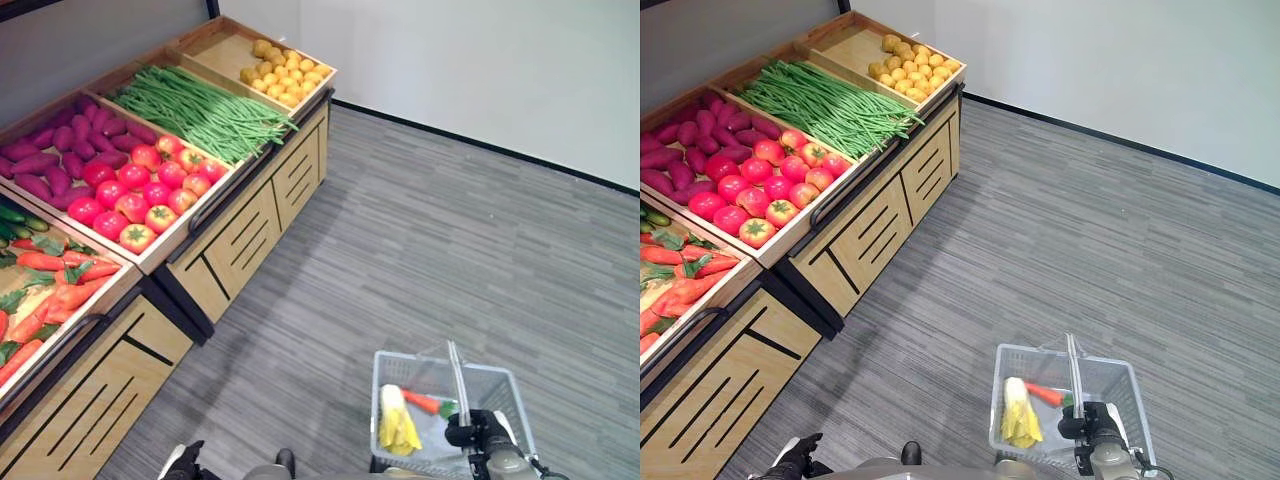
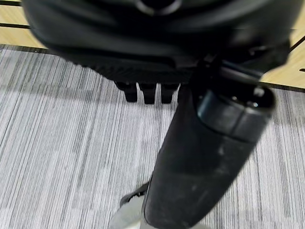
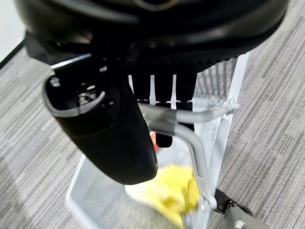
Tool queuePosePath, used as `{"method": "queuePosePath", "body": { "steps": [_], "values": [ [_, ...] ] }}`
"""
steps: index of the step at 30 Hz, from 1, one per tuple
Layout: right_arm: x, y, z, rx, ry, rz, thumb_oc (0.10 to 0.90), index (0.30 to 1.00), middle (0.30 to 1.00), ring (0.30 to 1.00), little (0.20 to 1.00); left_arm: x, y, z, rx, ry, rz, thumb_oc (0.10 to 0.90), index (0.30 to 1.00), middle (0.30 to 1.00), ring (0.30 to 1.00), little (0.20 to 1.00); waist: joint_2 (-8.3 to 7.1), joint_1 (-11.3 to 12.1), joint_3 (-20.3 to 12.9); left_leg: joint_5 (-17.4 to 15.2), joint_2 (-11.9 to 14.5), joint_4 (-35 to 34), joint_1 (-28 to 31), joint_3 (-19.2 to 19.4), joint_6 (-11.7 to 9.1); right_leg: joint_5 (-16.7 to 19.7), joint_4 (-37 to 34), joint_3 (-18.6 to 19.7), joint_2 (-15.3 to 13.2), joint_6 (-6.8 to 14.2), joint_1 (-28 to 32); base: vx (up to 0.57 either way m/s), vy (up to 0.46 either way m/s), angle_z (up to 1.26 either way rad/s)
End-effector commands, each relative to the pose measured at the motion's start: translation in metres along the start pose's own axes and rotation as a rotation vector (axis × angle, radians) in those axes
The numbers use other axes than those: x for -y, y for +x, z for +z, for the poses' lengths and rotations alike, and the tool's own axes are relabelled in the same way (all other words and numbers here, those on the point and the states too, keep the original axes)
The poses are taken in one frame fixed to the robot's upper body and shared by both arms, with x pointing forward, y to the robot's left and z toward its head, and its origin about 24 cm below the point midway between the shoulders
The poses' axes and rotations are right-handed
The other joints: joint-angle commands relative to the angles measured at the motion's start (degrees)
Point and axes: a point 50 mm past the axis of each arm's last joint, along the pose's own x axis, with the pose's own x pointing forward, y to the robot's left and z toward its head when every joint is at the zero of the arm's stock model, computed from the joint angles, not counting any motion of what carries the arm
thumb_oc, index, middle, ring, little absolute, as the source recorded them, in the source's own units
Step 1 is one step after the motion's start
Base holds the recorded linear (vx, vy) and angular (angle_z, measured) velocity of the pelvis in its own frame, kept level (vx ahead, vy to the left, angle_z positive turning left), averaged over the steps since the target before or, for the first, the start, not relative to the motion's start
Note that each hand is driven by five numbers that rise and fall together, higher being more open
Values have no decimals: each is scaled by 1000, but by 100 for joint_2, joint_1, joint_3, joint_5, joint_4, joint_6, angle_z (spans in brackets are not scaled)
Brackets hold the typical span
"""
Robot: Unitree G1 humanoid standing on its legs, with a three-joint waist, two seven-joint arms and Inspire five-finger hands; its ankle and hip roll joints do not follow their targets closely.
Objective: Get the vegetables into the basket
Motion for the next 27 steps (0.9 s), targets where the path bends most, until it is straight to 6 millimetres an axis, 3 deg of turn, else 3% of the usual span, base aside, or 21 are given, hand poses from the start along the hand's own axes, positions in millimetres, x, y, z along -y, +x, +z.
{"method": "queuePosePath", "body": {
  "steps": [1,20,26,27],
  "values": [
    [28,6,41,176,26,-102,400,300,300,300,300,-14,-1,-12,-38,9,50,900,1000,1000,1000,1000,-249,58,-184,-33,36,-50,-301,-385,-133,115,282,11,-202,222,-34,51,-32,3],
    [30,8,21,73,-41,-102,400,300,300,300,300,5,-3,-15,-51,12,-14,900,1000,1000,1000,1000,-87,-60,-350,75,217,-271,-80,-122,-322,264,-409,156,-50,180,194,-14,-24,-8],
    [46,7,-2,-50,-62,-150,400,300,300,300,300,12,-3,-15,-59,-5,-39,900,1000,1000,1000,1000,7,-58,-416,102,241,-306,-84,-81,-368,309,-547,159,-22,181,215,-29,-43,-3],
    [57,7,-7,-85,-70,-185,400,300,300,300,300,13,-3,-16,-62,-16,-43,900,1000,1000,1000,1000,50,-45,-424,114,247,-306,-87,-76,-378,314,-547,167,-22,178,192,-16,-18,-4]
  ]
}}
